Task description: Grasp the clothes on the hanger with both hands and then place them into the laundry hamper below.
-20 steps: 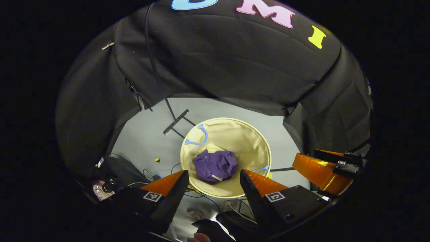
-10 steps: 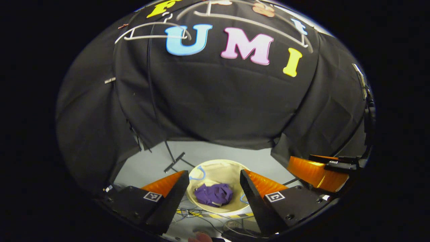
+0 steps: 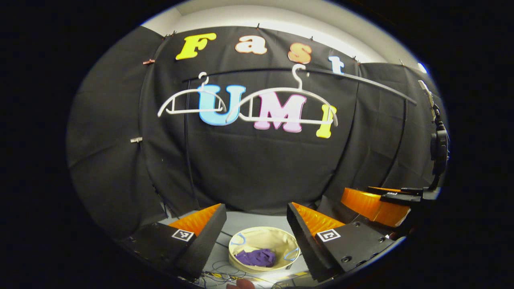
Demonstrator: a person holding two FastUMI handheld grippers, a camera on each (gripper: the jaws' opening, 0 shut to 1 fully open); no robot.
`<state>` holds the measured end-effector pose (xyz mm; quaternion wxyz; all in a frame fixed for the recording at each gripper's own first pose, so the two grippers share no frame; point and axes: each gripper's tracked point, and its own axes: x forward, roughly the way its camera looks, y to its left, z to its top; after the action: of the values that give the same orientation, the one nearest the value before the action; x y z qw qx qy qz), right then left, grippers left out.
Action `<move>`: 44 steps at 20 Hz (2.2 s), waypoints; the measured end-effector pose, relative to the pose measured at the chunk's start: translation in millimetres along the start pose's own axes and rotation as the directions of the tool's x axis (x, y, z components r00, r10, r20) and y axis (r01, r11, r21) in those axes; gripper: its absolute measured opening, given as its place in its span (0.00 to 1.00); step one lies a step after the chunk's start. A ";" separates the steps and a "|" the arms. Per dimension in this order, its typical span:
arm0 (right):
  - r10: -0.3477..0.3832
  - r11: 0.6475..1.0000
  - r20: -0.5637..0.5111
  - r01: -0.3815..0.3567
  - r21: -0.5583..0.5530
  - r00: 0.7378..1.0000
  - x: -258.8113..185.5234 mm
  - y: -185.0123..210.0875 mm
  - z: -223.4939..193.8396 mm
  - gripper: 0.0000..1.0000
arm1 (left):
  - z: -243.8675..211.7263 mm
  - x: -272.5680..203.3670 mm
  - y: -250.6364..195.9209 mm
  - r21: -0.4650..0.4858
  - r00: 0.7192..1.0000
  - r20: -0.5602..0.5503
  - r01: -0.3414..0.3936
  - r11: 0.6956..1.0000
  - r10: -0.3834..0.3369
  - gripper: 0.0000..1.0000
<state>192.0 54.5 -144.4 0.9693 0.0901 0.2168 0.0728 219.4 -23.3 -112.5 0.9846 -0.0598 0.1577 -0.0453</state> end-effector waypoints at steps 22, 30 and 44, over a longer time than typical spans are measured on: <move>0.067 0.993 0.417 -0.019 -0.119 0.906 -143.0 46.1 138.1 0.96 | 131.7 -160.4 21.0 0.060 0.919 0.382 -0.129 0.990 0.097 0.95; 0.047 0.993 0.430 0.006 -0.120 0.902 -147.1 42.4 140.5 0.96 | 133.7 -162.0 16.9 0.072 0.923 0.378 -0.101 0.992 0.067 0.95; 0.041 0.989 0.441 0.028 -0.148 0.897 -148.6 44.1 139.0 0.97 | 133.6 -157.5 8.3 0.095 0.924 0.378 -0.091 0.991 0.049 0.95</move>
<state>114.7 50.8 48.9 0.9969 0.0315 -0.0157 0.0698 113.2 15.8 60.4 0.9994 -0.0073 -0.0341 -0.0066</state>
